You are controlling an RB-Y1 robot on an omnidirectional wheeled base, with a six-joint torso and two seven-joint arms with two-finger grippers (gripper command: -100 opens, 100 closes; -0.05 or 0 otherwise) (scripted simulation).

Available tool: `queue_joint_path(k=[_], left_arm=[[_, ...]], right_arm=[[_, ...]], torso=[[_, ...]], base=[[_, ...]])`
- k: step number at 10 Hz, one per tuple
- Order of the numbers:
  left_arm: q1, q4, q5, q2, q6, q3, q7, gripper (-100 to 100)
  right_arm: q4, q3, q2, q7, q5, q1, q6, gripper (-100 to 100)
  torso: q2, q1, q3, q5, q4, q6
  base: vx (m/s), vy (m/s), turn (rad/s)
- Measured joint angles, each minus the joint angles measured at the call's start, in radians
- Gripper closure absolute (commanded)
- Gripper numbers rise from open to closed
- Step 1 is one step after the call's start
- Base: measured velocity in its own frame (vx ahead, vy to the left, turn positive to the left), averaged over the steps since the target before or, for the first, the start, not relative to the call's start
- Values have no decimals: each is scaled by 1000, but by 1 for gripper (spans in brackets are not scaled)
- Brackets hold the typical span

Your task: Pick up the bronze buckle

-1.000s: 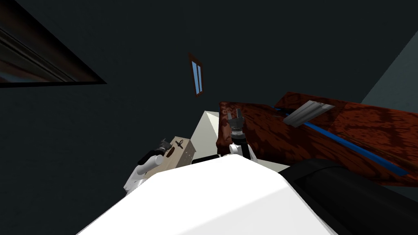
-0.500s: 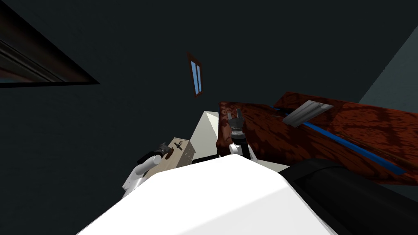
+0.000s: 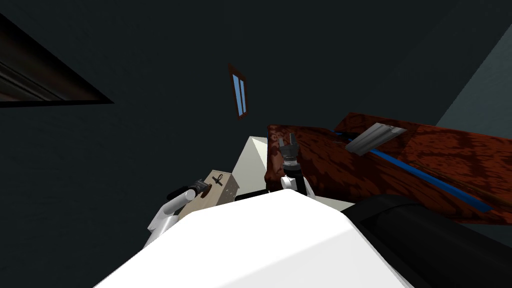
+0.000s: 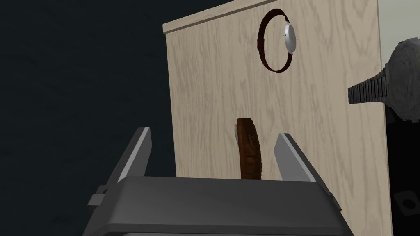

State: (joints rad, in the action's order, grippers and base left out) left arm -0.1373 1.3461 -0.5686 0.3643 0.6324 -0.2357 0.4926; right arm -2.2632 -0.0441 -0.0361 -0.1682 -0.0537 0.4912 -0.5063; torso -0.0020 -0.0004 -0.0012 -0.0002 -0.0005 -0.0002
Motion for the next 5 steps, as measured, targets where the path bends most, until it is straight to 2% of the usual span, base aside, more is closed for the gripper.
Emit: queue_joint_path(k=[1,5], left_arm=[[15,-40,-27,16,25,-8,10,-100],[44,-128,-52,36,127,-28,51,-100]], right_arm=[[0,0,0,0,0,0,0,0],[0,0,0,0,0,0,0,0]], torso=[[-1,0,-1,0,0,0],[1,0,0,0,0,0]], base=[[34,0,-11],[25,-1,-23]])
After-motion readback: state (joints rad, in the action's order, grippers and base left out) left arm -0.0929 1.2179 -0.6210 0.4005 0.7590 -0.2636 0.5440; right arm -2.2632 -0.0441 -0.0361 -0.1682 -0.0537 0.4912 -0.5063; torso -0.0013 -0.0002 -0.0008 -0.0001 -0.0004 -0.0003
